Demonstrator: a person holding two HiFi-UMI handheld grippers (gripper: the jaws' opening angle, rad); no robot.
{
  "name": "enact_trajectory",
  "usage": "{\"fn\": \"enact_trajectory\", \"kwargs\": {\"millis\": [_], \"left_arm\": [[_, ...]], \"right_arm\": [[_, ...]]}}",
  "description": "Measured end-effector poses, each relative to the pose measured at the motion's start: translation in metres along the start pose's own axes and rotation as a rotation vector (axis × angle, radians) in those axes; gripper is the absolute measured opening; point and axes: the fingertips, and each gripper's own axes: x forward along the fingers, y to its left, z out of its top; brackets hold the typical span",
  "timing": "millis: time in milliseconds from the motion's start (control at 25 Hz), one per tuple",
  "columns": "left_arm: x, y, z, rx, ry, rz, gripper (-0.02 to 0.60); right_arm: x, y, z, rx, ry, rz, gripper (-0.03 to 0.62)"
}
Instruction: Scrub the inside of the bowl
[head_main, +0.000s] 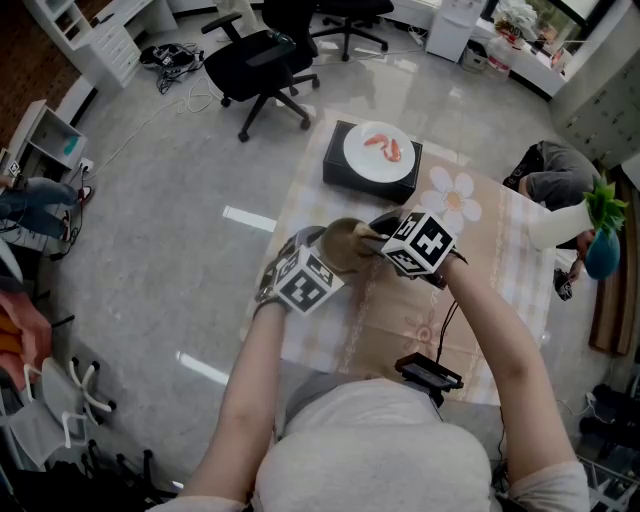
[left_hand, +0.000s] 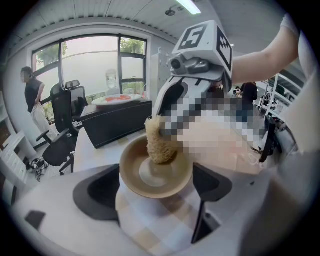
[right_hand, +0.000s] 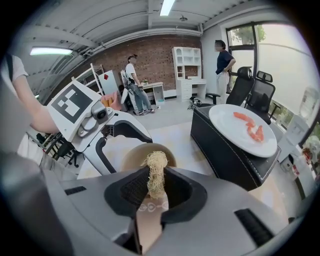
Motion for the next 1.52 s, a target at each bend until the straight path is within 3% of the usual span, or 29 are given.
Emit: {"fn": "enact_trajectory", "kwargs": {"millis": [440, 760, 1120, 1520], "left_arm": [[0.002, -0.001, -0.001, 0.005, 0.005, 0.001, 0.436], [-0.001, 0.000, -0.002, 0.005, 0.008, 0.000, 0.436], [0.001, 0.000, -0.002, 0.005, 0.011, -0.001, 0.436], [0.000, 0.000, -0.002, 0.006, 0.011, -0.001, 0.436]], "right_arm": [[0.008, 0.036, -0.003, 0.019, 0.014, 0.162, 0.083], [0.018, 0.041, 0.008, 0.083, -0.060, 0.180, 0.083], [0.029, 0.025, 0.017, 0.129, -0.127, 0.072, 0.083], [0.024, 0.001, 0.017, 0.069, -0.149, -0.124, 0.083]]}}
